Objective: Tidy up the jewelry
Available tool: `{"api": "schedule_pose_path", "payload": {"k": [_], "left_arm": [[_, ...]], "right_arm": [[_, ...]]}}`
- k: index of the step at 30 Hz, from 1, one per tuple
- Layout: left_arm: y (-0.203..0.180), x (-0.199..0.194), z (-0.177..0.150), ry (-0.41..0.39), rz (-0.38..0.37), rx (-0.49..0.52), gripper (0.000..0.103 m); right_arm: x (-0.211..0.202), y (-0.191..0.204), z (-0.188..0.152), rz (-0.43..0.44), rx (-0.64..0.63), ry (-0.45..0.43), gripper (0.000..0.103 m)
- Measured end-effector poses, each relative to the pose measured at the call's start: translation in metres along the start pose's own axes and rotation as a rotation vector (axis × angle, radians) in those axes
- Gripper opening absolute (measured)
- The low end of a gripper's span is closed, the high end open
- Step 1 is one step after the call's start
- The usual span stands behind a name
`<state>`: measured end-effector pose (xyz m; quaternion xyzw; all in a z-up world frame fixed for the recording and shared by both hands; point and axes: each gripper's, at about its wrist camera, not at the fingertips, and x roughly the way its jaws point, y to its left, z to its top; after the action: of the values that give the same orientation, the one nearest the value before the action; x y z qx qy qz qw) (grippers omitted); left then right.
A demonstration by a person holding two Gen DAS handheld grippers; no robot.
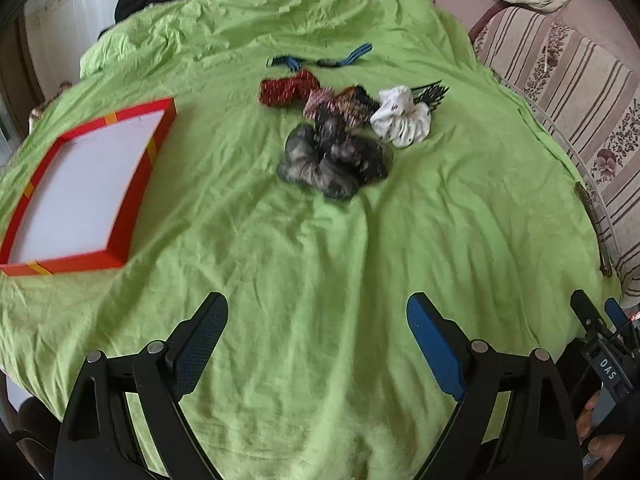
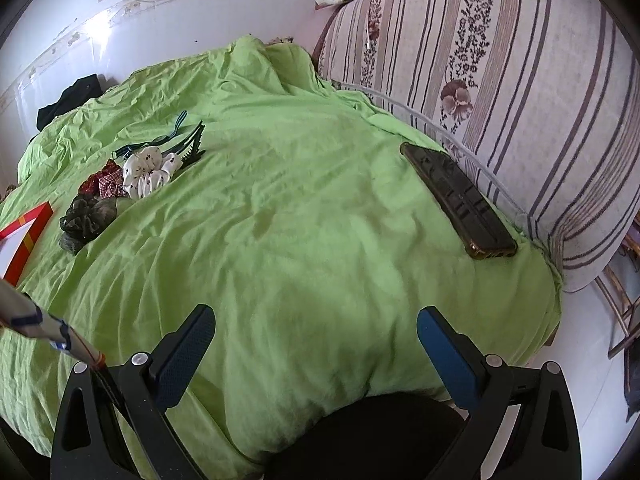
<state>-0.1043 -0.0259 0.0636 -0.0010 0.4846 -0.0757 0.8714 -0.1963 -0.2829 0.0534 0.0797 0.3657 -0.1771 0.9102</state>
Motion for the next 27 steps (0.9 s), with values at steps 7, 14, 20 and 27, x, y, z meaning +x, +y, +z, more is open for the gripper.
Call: {"api": "schedule_pose_path", "payload": {"k": [7, 14, 20, 27], "left_arm": [[0.021, 0.030, -0.009, 0.073, 0.004, -0.069, 0.090], [0.021, 0.037, -0.014, 0.074, 0.023, -0.051, 0.090], [0.016, 0.041, -0.018, 0.073, 0.045, -0.011, 0.096], [0.013, 0.045, -0.018, 0.095, 0.053, 0.021, 0.101]], "right_arm": [[0.003, 0.001, -0.001, 0.003, 0.001, 0.016, 0.103], [0.004, 0.005, -0.001, -0.004, -0.013, 0.023, 0.103], [0.005, 0.005, 0.000, -0.005, -0.019, 0.024, 0.103], [0.005, 0.005, 0.001, -0.005, -0.020, 0.023, 0.103]]}}
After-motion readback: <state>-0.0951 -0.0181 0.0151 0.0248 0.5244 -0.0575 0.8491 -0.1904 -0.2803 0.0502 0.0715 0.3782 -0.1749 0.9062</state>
